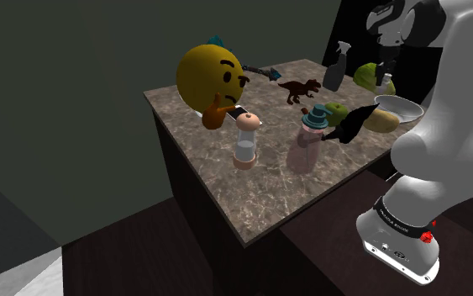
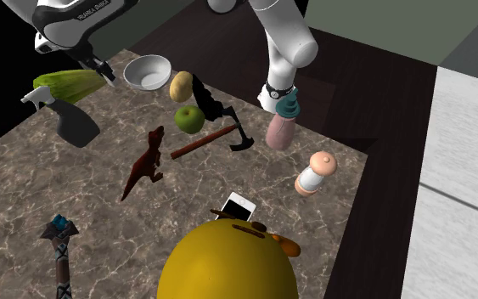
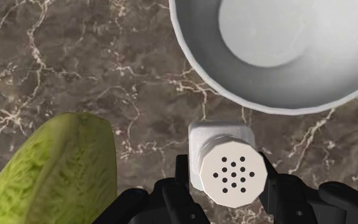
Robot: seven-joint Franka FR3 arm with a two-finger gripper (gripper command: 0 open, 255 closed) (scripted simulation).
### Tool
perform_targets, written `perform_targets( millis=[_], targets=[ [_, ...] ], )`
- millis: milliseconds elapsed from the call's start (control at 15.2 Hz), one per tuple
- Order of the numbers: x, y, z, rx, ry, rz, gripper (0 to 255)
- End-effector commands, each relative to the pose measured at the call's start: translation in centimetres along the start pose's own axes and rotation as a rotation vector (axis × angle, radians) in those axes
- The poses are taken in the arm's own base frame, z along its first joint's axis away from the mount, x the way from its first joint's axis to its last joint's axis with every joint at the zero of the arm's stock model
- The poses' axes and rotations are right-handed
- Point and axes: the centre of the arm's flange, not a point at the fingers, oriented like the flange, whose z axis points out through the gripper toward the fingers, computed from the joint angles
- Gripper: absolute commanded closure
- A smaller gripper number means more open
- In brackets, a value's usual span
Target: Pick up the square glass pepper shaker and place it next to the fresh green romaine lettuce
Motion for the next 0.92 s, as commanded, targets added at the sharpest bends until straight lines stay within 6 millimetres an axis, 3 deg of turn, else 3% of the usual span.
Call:
perform_targets(
  millis=[0,462,858],
  targets=[
    [0.1,0.0,0.9,0.000,0.000,0.000,255],
    [1.0,0.0,4.8,0.000,0.000,0.000,255],
    [1.0,0.0,4.8,0.000,0.000,0.000,255]
  ],
)
